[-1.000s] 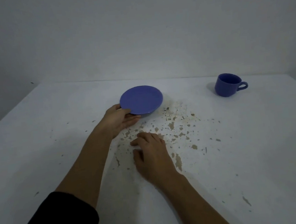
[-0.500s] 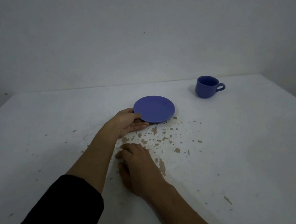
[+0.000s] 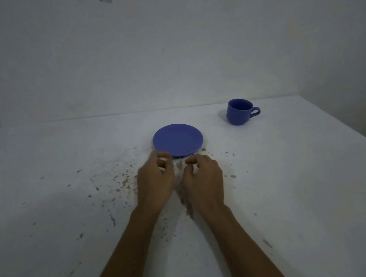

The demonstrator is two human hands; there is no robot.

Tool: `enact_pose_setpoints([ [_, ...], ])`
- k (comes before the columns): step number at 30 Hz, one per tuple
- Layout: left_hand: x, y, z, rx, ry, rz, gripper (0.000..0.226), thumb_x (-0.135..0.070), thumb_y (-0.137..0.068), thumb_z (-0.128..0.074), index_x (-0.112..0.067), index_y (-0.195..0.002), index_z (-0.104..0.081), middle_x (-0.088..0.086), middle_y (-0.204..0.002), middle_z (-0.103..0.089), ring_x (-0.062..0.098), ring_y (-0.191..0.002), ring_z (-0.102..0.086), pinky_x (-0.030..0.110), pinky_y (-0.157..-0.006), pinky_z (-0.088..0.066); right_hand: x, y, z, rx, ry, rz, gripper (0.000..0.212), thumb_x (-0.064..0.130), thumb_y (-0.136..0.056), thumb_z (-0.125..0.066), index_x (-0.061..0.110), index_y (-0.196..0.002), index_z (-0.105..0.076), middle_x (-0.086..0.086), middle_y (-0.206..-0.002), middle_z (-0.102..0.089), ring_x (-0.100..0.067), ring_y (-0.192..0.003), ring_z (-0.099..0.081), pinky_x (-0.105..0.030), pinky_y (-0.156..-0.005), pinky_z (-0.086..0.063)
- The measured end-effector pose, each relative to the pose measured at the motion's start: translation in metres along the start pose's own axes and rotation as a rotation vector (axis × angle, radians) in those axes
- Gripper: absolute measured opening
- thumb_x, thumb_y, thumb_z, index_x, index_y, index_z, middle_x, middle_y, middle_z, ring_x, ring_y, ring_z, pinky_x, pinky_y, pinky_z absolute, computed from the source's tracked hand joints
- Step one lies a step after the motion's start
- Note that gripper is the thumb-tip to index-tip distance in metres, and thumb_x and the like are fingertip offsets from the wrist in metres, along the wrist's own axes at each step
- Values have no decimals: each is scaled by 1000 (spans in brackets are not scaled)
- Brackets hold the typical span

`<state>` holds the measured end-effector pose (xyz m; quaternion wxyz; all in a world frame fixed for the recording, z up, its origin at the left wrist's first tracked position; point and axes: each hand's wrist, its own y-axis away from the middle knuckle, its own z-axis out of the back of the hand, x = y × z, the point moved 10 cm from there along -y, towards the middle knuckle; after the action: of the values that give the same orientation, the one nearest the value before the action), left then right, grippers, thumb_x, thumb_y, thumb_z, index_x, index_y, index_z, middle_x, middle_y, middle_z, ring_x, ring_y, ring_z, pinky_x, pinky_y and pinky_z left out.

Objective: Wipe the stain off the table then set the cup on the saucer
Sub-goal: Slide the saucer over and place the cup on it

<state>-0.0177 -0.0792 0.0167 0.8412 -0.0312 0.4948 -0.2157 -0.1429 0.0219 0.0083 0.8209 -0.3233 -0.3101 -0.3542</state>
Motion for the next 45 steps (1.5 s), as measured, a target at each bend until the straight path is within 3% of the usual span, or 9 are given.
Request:
enact_pose_setpoints([
  [2,-11,20,-22,77,-40,-118,11,-21,-94,-56,-21,-100,-65,-9,-85,-65,0,-71,-56,8,-66,-42,-16,-17,10,-34,0,-46,17,19,-90,-53,17,-102,-65,-1,-103,-69,-15,-96,-59,-30,-93,-47],
  [6,-31,51,-51,179,-110,-365,13,-25,-88,-55,-26,-94,-67,-10,-89,-69,11,-81,-60,35,-80,-48,-51,-55,26,-86,61,-102,17,24,-90,-54,16,-101,-64,-3,-104,-67,-17,-97,-59,-35,-93,-50],
  [12,-28,53,-58,192,-207,-406,12,-22,-86,-59,-30,-92,-65,-14,-88,-66,8,-82,-55,30,-80,-38,-89,-113,46,-150,93,-216,28,23,-91,-58,17,-118,-55,-5,-131,-54,-19,-118,-52,-30,-102,-41],
  [16,-27,52,-65,183,-252,-423,11,-23,-85,-56,-30,-88,-62,-15,-82,-61,7,-77,-51,29,-76,-38,-115,-155,65,-251,-108,-278,48,9,-87,-60,12,-132,-42,-7,-140,-41,-20,-121,-50,-20,-89,-40],
  [20,-28,51,-66,152,-261,-442,16,-29,-84,-45,-29,-84,-61,-14,-77,-60,8,-72,-52,30,-72,-38,-144,-194,79,-281,-256,-402,44,17,-95,-46,13,-137,-37,-10,-143,-39,-25,-120,-53,-26,-86,-42],
  [25,-26,48,-65,141,-234,-417,14,-29,-83,-46,-28,-83,-60,-14,-76,-60,9,-72,-52,31,-71,-40,-161,-217,73,-197,-298,-439,30,23,-97,-38,16,-124,-50,-9,-121,-62,-25,-106,-61,-37,-90,-53],
  [32,-23,47,-67,156,-225,-400,11,-29,-82,-49,-30,-84,-60,-18,-78,-57,6,-74,-51,29,-75,-38,-165,-206,68,-143,-317,-387,23,27,-97,-49,13,-116,-52,-8,-115,-64,-24,-98,-66,-34,-88,-56],
  [38,-23,48,-66,181,-237,-383,11,-30,-83,-49,-31,-86,-60,-17,-81,-59,6,-77,-52,29,-79,-34,-148,-175,72,-221,-392,-396,8,23,-95,-54,19,-101,-53,-4,-107,-63,-21,-96,-64,-27,-83,-53],
  [45,-28,49,-65,210,-246,-357,7,-28,-86,-54,-31,-87,-60,-15,-85,-61,8,-82,-53,30,-86,-33,-90,-144,45,-97,-543,-253,15,21,-95,-53,14,-108,-58,-2,-101,-69,-16,-88,-70,-24,-77,-58],
])
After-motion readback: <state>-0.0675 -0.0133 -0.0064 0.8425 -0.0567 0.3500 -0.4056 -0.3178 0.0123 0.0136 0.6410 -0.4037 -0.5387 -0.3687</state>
